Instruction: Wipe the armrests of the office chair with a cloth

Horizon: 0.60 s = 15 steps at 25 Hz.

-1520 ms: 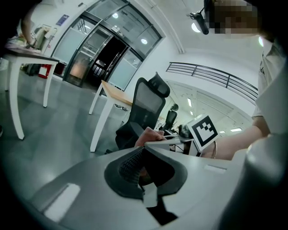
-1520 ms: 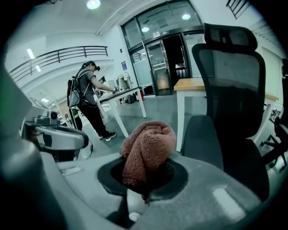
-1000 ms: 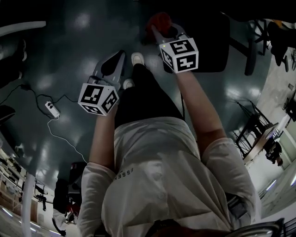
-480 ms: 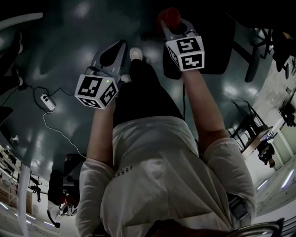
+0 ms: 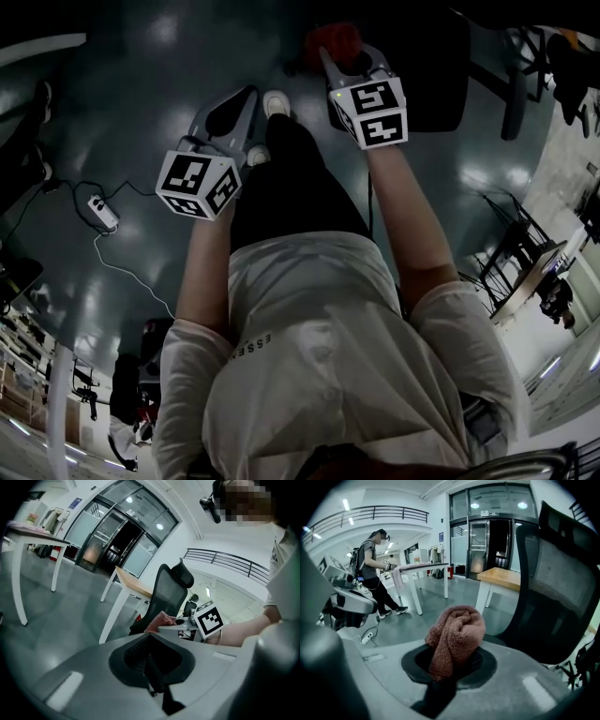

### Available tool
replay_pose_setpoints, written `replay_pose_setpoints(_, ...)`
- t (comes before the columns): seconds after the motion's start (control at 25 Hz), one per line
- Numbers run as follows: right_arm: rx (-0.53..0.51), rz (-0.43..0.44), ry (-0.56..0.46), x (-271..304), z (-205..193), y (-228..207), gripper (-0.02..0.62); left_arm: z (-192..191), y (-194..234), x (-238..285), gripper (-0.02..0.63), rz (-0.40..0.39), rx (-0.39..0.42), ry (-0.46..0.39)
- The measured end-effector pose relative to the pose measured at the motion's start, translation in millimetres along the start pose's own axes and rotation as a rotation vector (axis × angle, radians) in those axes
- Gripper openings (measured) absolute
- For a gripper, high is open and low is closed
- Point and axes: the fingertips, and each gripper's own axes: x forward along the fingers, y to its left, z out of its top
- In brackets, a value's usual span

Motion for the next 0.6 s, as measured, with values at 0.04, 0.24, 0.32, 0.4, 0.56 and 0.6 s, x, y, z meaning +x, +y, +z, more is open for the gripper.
replay_pose_setpoints(0.04, -0.025, -0.001, 0.005, -4.3, -3.8, 6.8, 0.051, -3.7, -3.2, -3.2, 0.017, -0.006, 0.005, 0.005)
replay_pose_setpoints(0.24, -0.044, -0.005, 0.009, -25.6, -25.3, 30.2, 0.051, -19.7, -15.2, -19.5, 0.017, -0.024, 0.025, 0.023)
replay_pose_setpoints(0.32, -0.022, -0.009, 0.004, -34.5, -32.4, 37.8, 0.051, -25.5, -19.8, -26.8, 0.017, -0.031, 0.028, 0.028)
replay_pose_setpoints(0.4, -0.002, -0.016, 0.002, -42.9, -39.0, 46.6, 0.051, -30.7, -24.1, -34.9, 0.017, -0.041, 0.029, 0.033)
replay_pose_setpoints(0.56, 0.039, -0.038, 0.014, -57.2, -59.0, 58.1, 0.051, -39.8, -32.4, -47.4, 0.017, -0.061, 0.041, 0.033)
replay_pose_setpoints(0.6, 0.044, -0.045, 0.017, -60.9, -64.6, 59.8, 0.051, -42.4, -34.8, -49.7, 0.017, -0.066, 0.044, 0.033)
